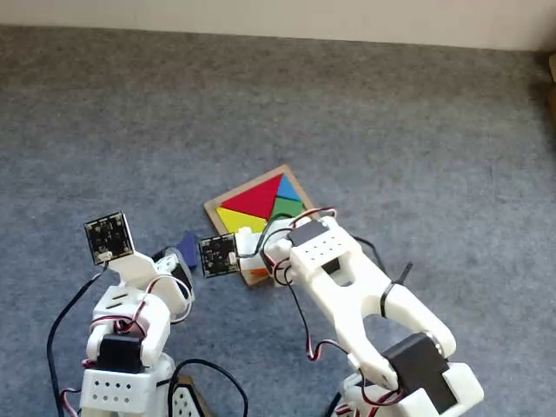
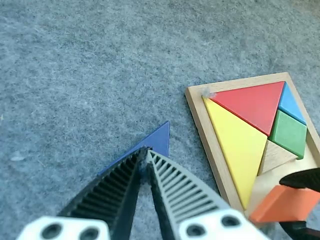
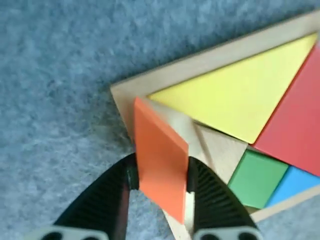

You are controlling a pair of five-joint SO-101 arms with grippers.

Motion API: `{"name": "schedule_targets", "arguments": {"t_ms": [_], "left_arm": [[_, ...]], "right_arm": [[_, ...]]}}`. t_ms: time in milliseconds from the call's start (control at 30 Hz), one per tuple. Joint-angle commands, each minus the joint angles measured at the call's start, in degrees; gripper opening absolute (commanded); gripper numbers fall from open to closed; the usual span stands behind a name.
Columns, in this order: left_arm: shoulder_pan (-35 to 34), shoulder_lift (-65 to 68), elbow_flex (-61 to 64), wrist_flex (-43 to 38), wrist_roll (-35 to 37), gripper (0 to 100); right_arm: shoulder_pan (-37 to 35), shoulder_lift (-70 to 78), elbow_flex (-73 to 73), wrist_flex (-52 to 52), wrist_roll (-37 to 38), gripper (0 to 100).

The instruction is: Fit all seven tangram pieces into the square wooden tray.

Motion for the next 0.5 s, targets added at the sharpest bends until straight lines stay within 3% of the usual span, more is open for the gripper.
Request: {"name": "schedule_targets", "arguments": {"t_ms": [0,167,467], "left_arm": [[-0.1,-2.1,1.1,-0.1,-0.4,1],[-0.1,-2.1,1.1,-0.1,-0.4,1],[-0.1,-2.1,1.1,0.0,-0.4,1]], "right_arm": [[-0.4,-0.7,-4.3,-0.5,-5.5,16.8],[-0.2,-0.7,-7.3,0.7,-6.1,17.0],[0.7,-6.8,-16.0,14.9,-6.2,17.0]]}}
